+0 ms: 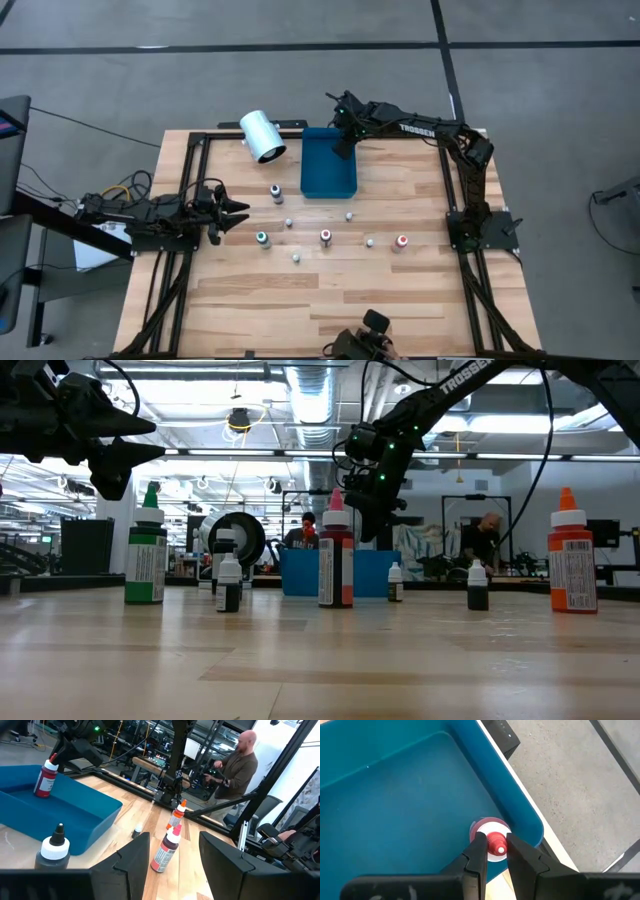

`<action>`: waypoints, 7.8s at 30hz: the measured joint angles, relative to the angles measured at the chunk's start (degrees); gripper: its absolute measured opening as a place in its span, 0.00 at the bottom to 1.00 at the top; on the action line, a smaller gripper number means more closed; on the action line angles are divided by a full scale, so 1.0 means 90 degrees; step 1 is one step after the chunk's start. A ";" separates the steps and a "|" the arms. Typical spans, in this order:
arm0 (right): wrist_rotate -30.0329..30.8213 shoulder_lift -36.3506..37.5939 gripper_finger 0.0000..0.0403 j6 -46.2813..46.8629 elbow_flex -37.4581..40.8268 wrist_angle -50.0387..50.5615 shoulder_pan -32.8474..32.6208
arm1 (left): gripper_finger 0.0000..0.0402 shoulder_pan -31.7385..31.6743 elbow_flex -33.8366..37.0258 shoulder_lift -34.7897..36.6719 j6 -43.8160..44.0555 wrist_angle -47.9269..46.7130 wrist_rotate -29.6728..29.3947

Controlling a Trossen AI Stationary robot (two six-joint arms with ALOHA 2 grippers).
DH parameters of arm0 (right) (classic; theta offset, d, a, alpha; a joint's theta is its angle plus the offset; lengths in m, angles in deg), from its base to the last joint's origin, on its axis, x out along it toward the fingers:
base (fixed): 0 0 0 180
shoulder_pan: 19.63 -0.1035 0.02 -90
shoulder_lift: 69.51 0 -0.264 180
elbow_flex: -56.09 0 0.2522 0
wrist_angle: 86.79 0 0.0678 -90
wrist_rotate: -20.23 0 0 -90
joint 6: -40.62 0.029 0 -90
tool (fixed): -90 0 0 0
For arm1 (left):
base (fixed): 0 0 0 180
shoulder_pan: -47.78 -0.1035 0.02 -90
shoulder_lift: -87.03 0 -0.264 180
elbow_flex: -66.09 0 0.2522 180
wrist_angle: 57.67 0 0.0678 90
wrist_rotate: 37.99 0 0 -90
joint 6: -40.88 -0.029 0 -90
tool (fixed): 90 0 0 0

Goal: Pick & Place food coloring
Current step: Put the large red food coloring bottle into the blue bin, then put the large black food coloring bottle into the blue bin

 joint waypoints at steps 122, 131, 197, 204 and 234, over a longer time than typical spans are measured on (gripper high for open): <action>-0.1460 0.9748 0.56 0.1624 0.6666 -0.2506 -0.0459 | 0.41 0.0000 0.0002 -0.0001 0.0291 0.0097 -0.1159; -0.1323 1.1268 0.56 0.2054 0.7404 -0.2497 -0.0459 | 0.41 0.0000 0.0002 -0.0002 0.0402 0.0097 -0.1172; -0.0828 1.2607 0.56 0.2514 0.9071 -0.2868 -0.0459 | 0.41 -0.1247 -0.6424 -0.7224 0.2129 -0.5811 -0.0592; -0.0830 1.2604 0.56 0.2523 0.9066 -0.2864 -0.0459 | 0.41 -0.2077 -0.6424 -0.7544 0.2218 -0.5807 0.0021; -0.0794 1.2604 0.56 0.2523 0.9066 -0.2865 -0.0459 | 0.41 -0.3016 -0.6433 -0.8635 0.1355 -0.4799 0.1162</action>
